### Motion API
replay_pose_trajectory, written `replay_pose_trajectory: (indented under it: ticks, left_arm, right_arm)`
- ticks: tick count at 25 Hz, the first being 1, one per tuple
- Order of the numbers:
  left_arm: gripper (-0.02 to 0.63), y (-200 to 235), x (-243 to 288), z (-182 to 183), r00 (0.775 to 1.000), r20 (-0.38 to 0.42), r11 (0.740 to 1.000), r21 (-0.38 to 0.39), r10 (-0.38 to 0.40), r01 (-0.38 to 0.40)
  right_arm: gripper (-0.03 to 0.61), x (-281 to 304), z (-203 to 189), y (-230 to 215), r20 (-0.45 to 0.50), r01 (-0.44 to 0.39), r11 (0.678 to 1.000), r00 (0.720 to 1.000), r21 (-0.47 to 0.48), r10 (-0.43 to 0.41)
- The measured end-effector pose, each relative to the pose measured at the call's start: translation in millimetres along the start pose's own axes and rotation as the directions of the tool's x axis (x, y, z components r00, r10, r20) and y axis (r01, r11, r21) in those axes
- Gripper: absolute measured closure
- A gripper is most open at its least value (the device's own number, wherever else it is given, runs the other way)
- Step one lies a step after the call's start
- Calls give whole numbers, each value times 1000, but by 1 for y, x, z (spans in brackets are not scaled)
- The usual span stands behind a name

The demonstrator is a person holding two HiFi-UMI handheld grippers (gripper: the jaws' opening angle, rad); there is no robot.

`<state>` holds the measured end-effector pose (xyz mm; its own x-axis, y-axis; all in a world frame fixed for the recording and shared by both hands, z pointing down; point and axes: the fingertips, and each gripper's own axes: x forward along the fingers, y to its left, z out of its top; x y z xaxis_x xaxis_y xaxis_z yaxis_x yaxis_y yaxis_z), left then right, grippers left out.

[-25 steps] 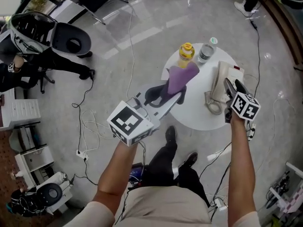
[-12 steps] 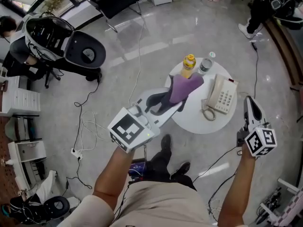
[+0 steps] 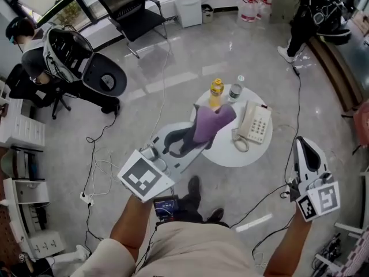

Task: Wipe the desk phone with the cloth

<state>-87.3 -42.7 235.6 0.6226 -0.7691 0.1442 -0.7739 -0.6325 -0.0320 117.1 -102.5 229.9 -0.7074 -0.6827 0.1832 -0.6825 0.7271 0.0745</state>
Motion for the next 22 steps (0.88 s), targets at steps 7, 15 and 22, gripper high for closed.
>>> replay_pose_trajectory:
  ticks: [7,15,22]
  left_arm:
    - [523,-36,-22,43,999,49,998,69,0,-4]
    - [523,-85,-48,66,998,65,994,109,-4,-3]
    - [523,-121,-62,71,999,48,991,132,-18,12]
  right_arm:
    - [584,-57,53,25,34,-28,998,999,-57,30]
    - [588,-119,68,47,19,-21,995,1000,-100,23]
    - [588,-163,70,55,32,1,995,999,-97,3]
